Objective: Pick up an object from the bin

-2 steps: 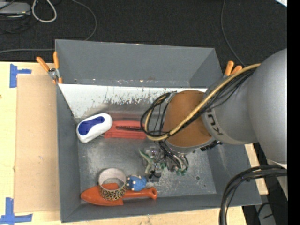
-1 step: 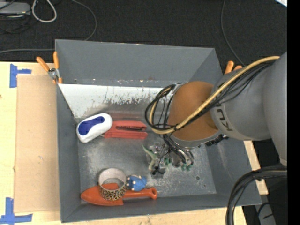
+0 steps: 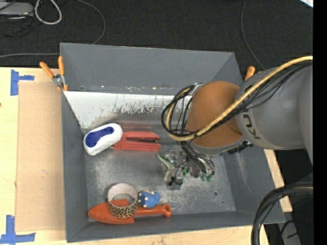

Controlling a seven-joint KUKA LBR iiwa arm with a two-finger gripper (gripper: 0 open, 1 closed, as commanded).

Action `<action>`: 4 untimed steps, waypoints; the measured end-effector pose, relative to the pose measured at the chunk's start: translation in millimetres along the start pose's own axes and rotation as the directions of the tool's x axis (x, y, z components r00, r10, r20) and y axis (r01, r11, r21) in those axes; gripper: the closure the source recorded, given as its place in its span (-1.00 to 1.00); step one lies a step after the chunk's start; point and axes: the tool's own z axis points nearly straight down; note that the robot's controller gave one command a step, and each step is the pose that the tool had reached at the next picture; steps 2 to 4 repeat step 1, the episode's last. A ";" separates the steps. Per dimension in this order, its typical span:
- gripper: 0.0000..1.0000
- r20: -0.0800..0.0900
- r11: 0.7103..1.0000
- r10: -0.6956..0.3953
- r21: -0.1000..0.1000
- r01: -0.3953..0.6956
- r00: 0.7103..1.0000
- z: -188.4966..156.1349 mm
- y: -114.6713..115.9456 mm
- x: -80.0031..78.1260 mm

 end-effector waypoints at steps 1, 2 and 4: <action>1.00 0.000 1.000 0.000 0.000 0.000 1.000 -8.1 0.0 0.0; 1.00 0.000 1.000 0.000 0.000 0.000 1.000 -8.1 0.0 0.0; 1.00 0.000 1.000 0.000 0.000 0.000 1.000 -8.1 0.0 0.0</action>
Offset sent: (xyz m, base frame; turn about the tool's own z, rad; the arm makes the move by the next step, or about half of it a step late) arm 0.0002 0.0002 0.0195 -0.0002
